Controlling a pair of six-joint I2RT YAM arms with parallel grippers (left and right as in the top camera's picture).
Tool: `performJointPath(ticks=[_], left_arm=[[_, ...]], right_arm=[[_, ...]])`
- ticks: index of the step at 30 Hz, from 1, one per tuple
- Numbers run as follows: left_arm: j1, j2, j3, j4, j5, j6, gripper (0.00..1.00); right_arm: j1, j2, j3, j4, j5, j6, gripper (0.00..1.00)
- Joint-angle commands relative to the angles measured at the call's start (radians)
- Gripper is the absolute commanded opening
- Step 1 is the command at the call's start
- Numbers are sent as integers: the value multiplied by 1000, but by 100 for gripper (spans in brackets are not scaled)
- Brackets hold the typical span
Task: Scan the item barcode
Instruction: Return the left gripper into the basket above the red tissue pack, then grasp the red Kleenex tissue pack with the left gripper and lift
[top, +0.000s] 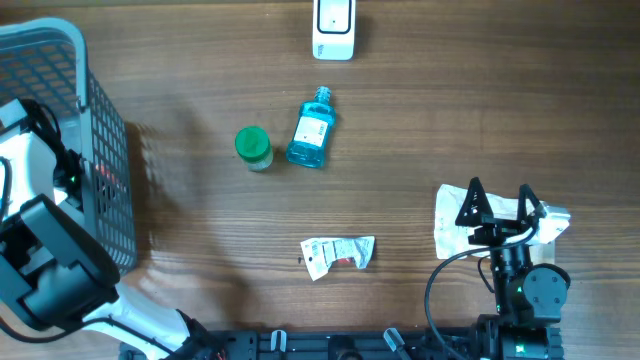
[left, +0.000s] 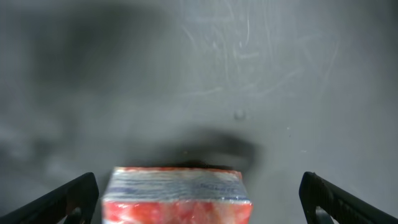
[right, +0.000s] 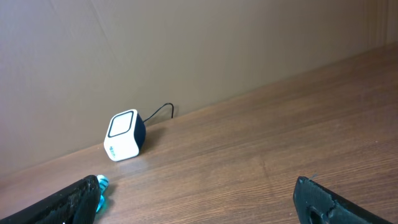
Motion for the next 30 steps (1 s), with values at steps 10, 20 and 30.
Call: performJointPath(ticks=[10, 20, 30], left_arm=[[-1, 35, -10, 37, 56, -18, 95], [0, 138, -11, 37, 129, -17, 74], [17, 115, -10, 34, 274, 5, 51]], right_arm=[[0, -7, -1, 3, 13, -8, 100], [0, -7, -1, 3, 13, -8, 100], [0, -7, -1, 3, 13, -8, 100]])
